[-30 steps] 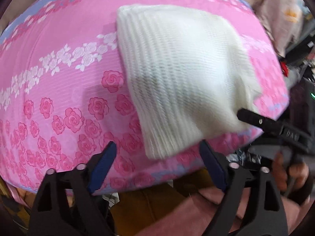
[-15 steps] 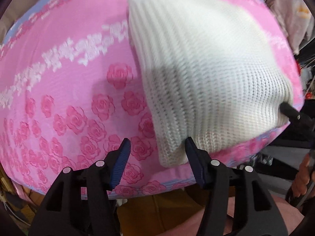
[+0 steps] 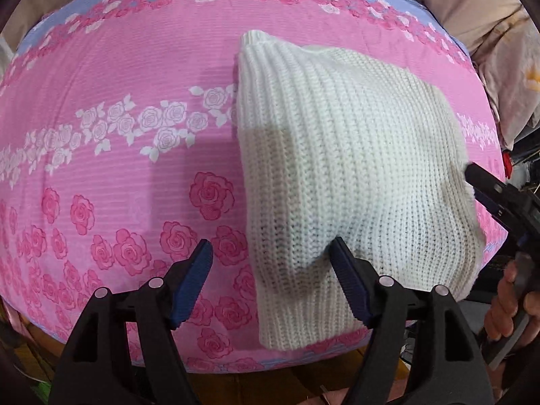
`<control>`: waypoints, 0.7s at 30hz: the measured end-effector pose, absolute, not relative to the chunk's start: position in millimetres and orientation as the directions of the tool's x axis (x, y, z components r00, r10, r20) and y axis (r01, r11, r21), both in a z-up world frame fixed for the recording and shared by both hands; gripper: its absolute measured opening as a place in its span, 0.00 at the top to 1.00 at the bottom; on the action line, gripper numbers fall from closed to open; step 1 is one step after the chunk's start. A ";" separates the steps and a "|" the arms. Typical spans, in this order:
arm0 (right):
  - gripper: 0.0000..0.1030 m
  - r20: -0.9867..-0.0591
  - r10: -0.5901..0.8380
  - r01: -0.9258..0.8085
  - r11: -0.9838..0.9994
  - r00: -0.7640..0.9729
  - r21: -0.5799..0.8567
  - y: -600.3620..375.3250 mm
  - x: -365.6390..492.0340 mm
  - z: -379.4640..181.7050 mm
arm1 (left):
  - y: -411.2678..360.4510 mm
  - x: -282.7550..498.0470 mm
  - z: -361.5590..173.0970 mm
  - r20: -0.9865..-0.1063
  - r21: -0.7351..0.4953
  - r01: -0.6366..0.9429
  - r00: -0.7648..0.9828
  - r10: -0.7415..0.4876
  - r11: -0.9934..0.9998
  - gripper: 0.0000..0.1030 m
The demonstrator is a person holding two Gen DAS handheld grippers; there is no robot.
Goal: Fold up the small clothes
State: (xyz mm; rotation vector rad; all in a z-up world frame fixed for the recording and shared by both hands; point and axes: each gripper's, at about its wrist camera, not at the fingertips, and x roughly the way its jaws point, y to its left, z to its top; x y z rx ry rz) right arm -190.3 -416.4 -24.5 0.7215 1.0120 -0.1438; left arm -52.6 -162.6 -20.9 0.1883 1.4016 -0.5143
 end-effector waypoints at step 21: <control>0.47 -0.801 0.213 0.446 0.737 0.559 0.507 -401.1 -218.7 -18.7 | -187.2 -58.8 -21.3 -0.974 -0.027 0.529 0.177 -0.142 0.848 0.28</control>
